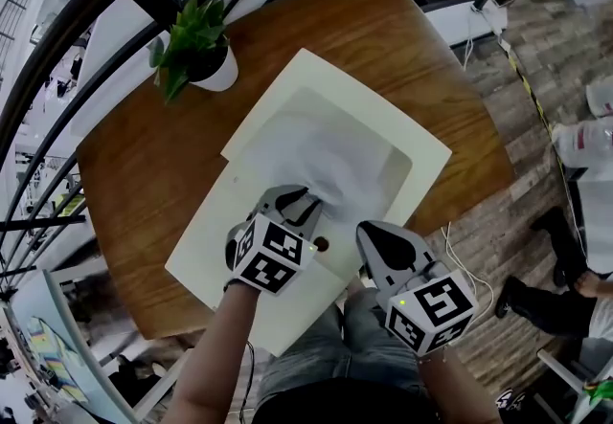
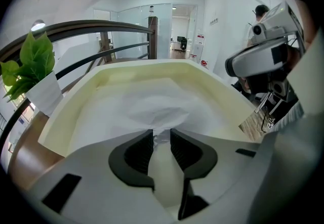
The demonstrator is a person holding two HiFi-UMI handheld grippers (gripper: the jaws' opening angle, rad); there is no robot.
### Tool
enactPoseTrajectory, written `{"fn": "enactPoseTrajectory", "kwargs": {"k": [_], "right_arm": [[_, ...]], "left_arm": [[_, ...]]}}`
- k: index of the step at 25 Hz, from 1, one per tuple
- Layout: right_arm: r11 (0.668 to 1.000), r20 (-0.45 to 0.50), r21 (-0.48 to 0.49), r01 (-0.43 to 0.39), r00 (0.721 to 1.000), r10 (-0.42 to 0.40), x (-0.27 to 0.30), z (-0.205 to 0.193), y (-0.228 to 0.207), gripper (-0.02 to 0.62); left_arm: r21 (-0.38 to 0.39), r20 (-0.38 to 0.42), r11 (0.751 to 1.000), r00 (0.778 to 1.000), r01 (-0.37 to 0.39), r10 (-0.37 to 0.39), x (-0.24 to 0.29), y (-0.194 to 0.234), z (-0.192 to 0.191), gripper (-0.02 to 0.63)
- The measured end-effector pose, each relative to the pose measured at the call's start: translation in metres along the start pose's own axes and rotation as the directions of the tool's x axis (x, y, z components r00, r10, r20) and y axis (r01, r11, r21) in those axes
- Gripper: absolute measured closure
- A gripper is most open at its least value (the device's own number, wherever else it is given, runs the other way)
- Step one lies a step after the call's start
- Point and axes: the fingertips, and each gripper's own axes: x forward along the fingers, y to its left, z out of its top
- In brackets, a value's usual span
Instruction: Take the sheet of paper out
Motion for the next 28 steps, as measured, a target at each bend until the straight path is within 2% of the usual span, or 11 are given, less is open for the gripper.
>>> {"fn": "enactPoseTrajectory", "kwargs": {"k": [3, 5, 11, 20, 28], "right_arm": [[1.000, 0.001, 0.002, 0.000, 1.000, 0.000, -0.001, -0.001, 0.001, 0.568], [1.000, 0.002, 0.004, 0.001, 1.000, -0.001, -0.001, -0.001, 0.002, 0.568], [1.000, 0.008, 0.004, 0.001, 1.000, -0.001, -0.003, -0.002, 0.005, 0.568], [1.000, 0.021, -0.007, 0.008, 1.000, -0.008, -0.012, -0.004, 0.009, 0.568], [1.000, 0.036, -0.020, 0.020, 0.999, -0.020, -0.023, -0.013, 0.027, 0.568]], "left_arm": [[0.010, -0.007, 1.000, 1.000, 0.005, -0.005, 0.000, -0.001, 0.000, 0.505], [0.022, -0.013, 1.000, 1.000, 0.010, -0.010, 0.001, -0.004, 0.000, 0.549], [0.076, -0.027, 0.997, 1.000, 0.008, -0.006, 0.001, -0.008, -0.001, 0.578], [0.173, -0.061, 0.985, 0.998, 0.005, 0.006, -0.011, -0.014, -0.009, 0.584], [0.180, -0.050, 0.984, 0.999, 0.001, 0.008, -0.035, -0.025, -0.026, 0.584]]}}
